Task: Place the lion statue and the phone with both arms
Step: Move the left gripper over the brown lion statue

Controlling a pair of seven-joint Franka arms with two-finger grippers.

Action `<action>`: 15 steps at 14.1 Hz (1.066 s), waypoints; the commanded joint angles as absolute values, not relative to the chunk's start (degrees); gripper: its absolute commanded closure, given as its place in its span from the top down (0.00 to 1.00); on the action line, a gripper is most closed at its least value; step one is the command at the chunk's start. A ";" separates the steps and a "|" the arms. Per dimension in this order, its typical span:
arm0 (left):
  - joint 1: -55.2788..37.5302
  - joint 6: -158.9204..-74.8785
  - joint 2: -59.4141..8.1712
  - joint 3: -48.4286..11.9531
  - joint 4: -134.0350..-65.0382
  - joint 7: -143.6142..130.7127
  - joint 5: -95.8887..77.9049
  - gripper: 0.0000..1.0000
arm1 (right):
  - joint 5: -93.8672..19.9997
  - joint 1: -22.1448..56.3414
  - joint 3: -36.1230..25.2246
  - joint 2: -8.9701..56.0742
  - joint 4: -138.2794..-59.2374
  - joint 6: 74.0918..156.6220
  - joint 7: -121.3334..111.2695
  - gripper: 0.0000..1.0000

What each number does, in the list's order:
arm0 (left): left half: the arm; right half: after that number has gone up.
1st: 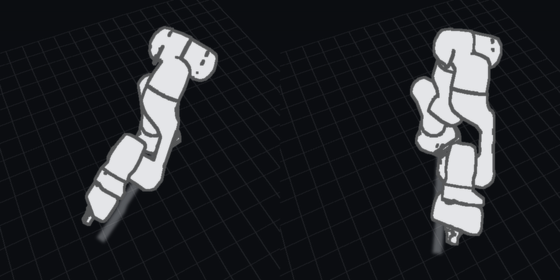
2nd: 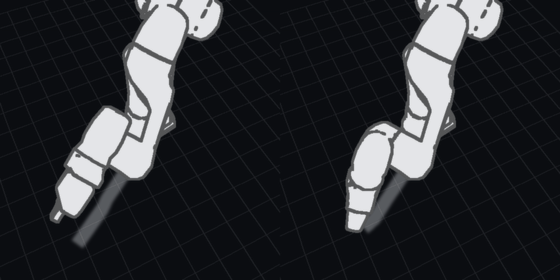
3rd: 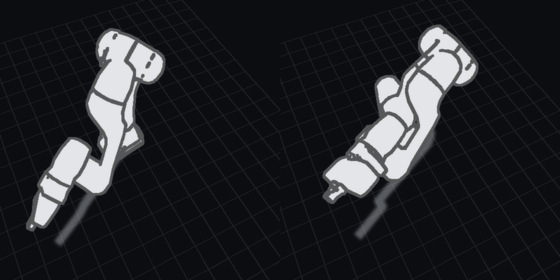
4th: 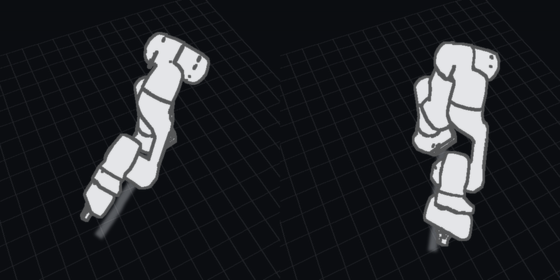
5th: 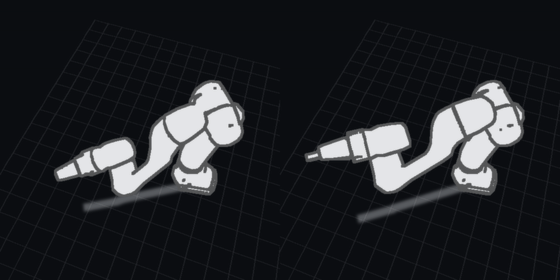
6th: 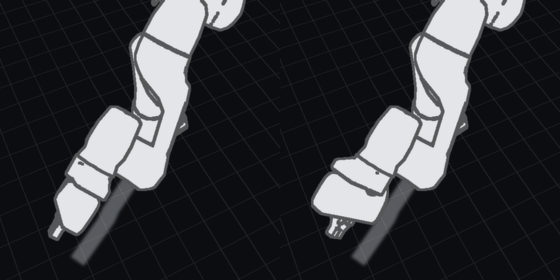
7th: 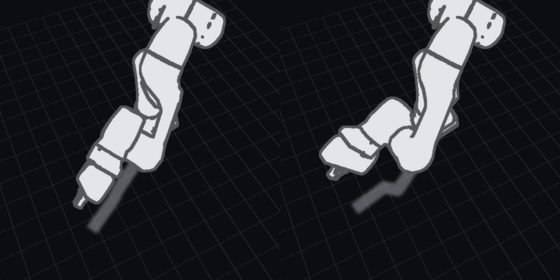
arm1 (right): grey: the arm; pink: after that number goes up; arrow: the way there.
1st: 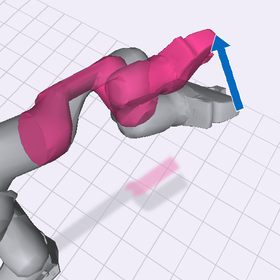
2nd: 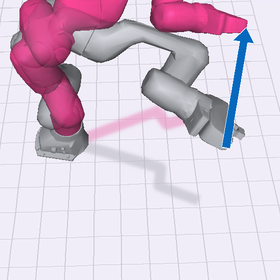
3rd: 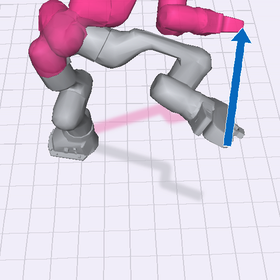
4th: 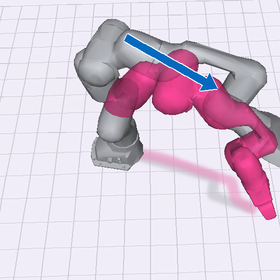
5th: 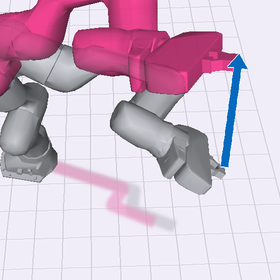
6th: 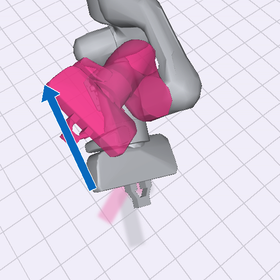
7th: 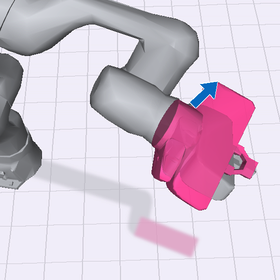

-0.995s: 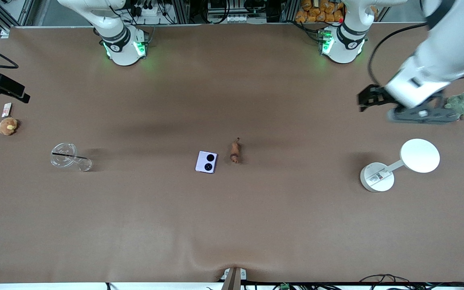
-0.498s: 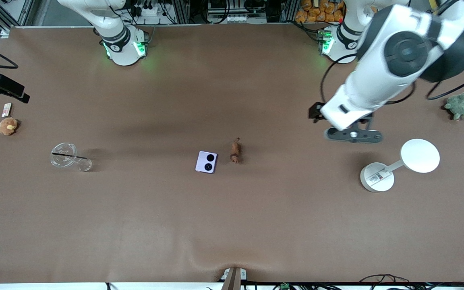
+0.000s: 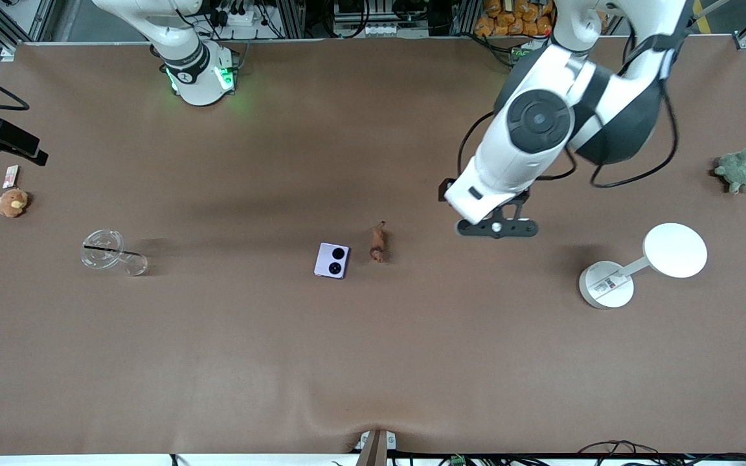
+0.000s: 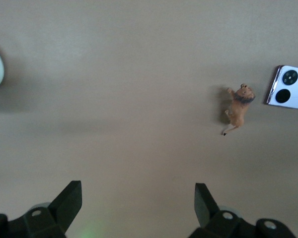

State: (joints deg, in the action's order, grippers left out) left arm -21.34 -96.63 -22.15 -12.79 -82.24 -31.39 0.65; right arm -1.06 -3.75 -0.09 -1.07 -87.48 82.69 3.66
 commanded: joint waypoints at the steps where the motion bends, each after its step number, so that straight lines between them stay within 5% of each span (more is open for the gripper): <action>1: -21.79 -98.08 -24.69 -12.66 -80.25 -32.08 0.44 1.00 | -1.58 -5.19 0.79 -0.70 -86.57 82.35 3.34 1.00; 15: -28.12 -104.85 -31.46 -12.48 -80.24 -35.60 0.70 1.00 | -1.58 -5.19 0.70 -0.70 -86.57 82.27 3.60 1.00</action>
State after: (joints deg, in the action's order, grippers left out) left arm -26.99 -103.97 -29.54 -12.82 -81.77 -34.70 0.65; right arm -1.06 -3.76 -0.15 -1.07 -87.48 82.68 3.68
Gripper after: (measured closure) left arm 0.000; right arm 0.000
